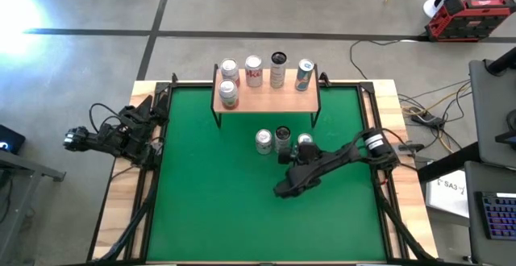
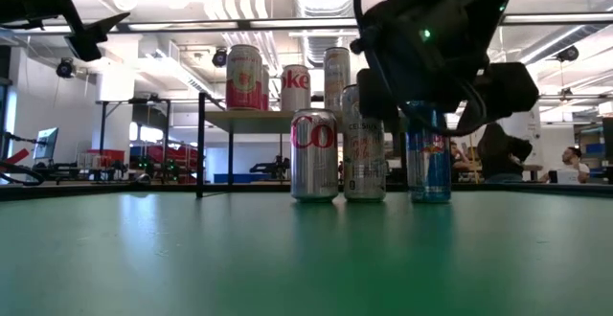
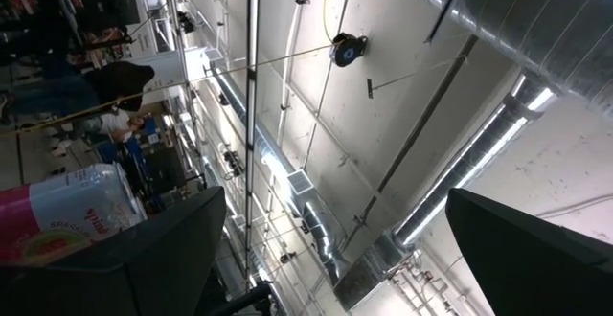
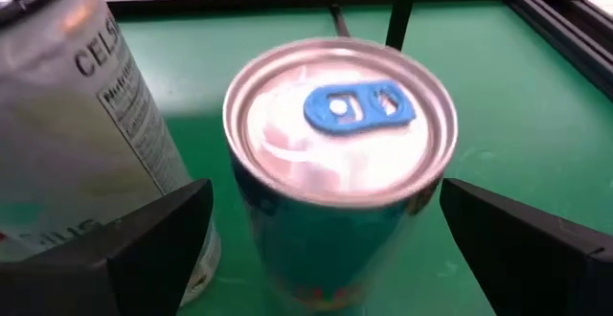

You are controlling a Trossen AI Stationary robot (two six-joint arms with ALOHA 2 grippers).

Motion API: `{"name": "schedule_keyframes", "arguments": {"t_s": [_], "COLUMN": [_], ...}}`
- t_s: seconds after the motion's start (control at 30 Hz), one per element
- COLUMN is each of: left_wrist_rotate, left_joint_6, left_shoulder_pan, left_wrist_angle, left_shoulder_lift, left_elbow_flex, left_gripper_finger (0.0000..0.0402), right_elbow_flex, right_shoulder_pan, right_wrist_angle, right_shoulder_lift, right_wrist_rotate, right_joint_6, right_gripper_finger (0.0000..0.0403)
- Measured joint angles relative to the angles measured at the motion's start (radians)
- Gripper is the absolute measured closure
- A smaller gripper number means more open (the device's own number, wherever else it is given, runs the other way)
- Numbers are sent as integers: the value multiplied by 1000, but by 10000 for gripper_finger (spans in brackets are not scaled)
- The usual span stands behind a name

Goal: Place canned beverage on shelf
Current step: Put the blue soda can on the shelf aligned with the other blue soda can

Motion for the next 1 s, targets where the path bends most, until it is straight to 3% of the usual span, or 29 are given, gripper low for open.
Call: {"name": "schedule_keyframes", "arguments": {"t_s": [0.23,0.53,0.73,1.0], "left_wrist_rotate": [0,0,0,0], "left_joint_6": [0,0,0,0], "left_shoulder_pan": [0,0,0,0], "left_wrist_angle": [0,0,0,0], "left_shoulder_lift": [0,0,0,0], "left_elbow_flex": [0,0,0,0], "left_gripper_finger": [22,22,22,22], "right_elbow_flex": [0,0,34,46], "right_shoulder_pan": [1,-13,-3,13], "right_wrist_angle": [-4,-5,-46,-80], "right_shoulder_lift": [-1,-5,-54,-227], "right_wrist_rotate": [0,-10,-137,-128], "right_joint_6": [13,14,14,-20], "right_gripper_finger": [37,197,198,198]}}
